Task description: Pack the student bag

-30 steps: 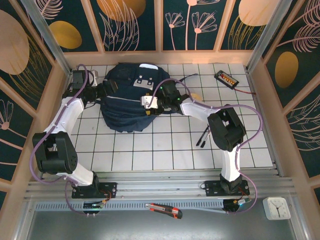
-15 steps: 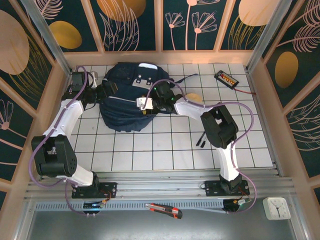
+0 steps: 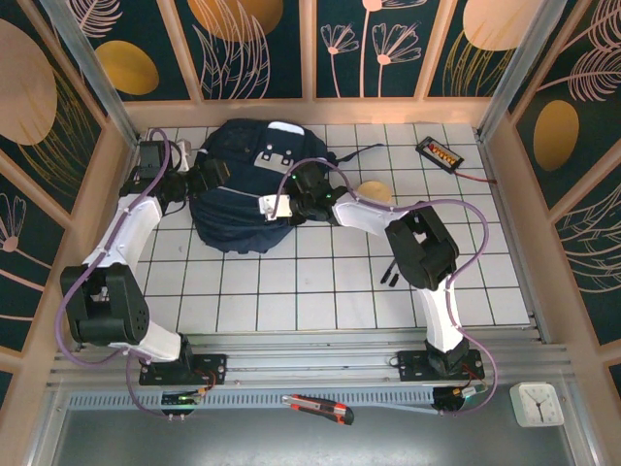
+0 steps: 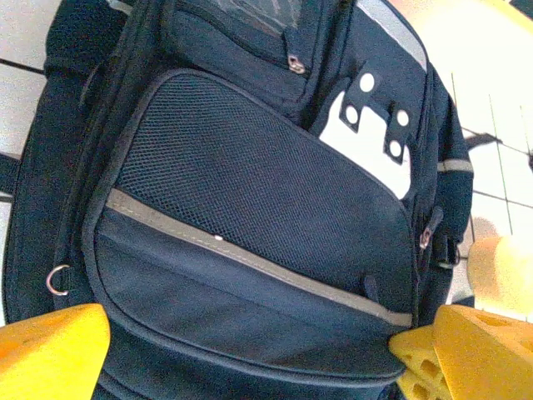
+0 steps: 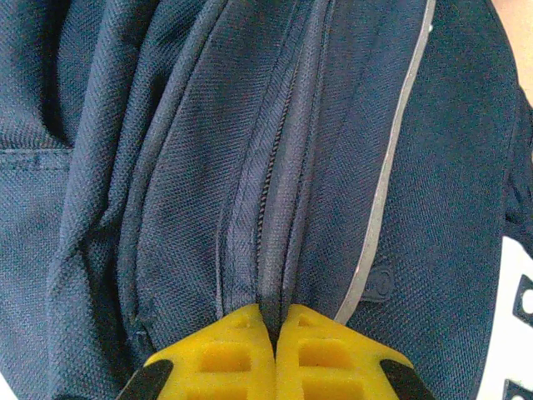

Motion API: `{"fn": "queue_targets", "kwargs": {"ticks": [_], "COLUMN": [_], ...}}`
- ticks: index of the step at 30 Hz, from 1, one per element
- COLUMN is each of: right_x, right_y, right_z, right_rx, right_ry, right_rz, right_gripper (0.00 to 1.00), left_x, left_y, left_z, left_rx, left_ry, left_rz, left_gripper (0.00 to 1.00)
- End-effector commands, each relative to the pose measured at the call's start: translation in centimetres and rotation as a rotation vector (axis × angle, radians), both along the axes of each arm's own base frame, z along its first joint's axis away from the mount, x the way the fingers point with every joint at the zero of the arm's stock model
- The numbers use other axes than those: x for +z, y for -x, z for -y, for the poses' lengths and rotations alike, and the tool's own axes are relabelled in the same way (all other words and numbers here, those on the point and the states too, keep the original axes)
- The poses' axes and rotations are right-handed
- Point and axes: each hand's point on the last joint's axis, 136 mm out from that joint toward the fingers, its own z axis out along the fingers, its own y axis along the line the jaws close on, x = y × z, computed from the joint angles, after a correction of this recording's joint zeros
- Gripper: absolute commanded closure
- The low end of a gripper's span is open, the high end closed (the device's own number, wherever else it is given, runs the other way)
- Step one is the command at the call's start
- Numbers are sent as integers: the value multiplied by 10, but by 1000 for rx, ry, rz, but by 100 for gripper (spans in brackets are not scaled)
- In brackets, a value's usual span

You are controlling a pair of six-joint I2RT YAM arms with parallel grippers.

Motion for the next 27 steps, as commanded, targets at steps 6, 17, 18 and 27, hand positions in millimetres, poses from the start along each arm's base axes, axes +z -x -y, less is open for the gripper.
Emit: {"fn": "queue_targets", "kwargs": {"ticks": [6,17,18,27], "right_x": [93,136,136,142], "right_y": [6,8,9,27], "right_z": [3,20,22,23], "right_rx": [20,33,35,65], "right_ry": [-170,-205,-203,-215], "right_rz": [-26,44,47,93], "right_gripper": [100,100,100,100], "left_x": [14,39,41,22], "left_y": [21,42,43,54], "left_z": [34,82,85,101], "left_rx": [-391,-891,-919,-1128], "left_ry": [-315,-548,-564,-612], "left_rz": [190,602,641,672], "left_gripper": [1,9,9,11]}}
